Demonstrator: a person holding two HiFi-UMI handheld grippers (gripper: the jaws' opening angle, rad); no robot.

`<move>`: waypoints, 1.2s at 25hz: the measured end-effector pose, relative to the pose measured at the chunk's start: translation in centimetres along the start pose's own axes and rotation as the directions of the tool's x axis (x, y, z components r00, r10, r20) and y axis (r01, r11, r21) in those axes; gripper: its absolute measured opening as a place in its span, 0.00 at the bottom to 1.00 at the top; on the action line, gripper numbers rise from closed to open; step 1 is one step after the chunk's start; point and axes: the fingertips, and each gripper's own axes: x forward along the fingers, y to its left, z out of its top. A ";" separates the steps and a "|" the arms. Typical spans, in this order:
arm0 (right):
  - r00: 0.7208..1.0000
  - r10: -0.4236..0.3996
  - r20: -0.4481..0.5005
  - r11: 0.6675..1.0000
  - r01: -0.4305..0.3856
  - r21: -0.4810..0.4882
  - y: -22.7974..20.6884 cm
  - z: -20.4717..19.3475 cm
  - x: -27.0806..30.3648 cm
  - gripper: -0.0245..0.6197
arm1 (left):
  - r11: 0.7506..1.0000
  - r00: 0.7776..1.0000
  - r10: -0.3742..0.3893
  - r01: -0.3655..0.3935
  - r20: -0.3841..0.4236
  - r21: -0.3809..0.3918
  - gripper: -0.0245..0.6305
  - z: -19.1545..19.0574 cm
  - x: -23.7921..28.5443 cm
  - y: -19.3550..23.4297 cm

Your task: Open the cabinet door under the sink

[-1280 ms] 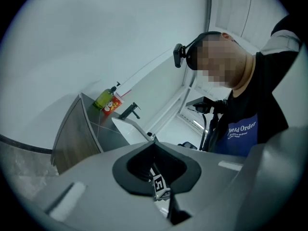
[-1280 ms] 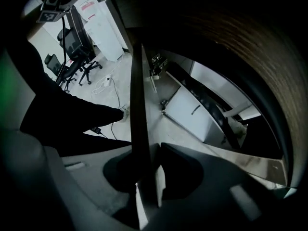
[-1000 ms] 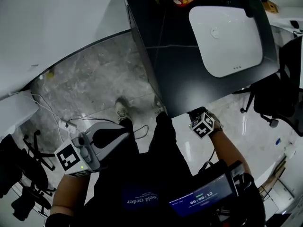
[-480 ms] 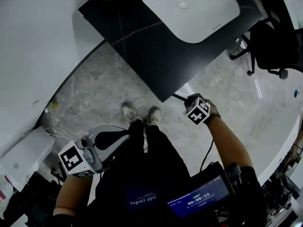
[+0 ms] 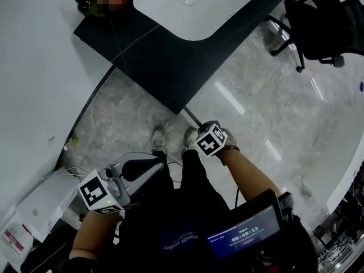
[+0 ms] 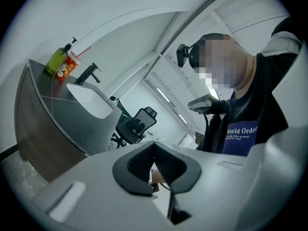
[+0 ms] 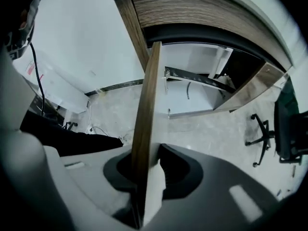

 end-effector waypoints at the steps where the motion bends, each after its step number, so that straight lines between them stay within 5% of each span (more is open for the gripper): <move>1: 1.000 -0.009 0.007 1.000 0.008 0.017 -0.1 0.0 -0.1 0.16 | 1.000 1.000 -0.009 0.009 -0.003 -0.002 0.04 0.0 0.0 -0.2; 14: 0.991 -0.105 0.084 0.988 0.094 0.124 -0.5 0.0 0.4 0.16 | 0.988 0.981 -0.149 0.153 -0.123 0.022 0.04 0.7 -2.6 -1.1; 23: 0.973 -0.207 0.097 0.971 0.193 0.140 -0.4 0.4 -3.1 0.21 | 0.975 0.974 -0.198 0.207 -0.112 0.078 0.04 4.1 -5.8 -2.1; 30: 0.963 -0.194 0.187 0.973 0.165 0.161 3.2 3.3 -10.7 0.22 | 0.953 0.962 -0.265 0.272 -0.065 0.136 0.04 8.1 -7.3 -5.0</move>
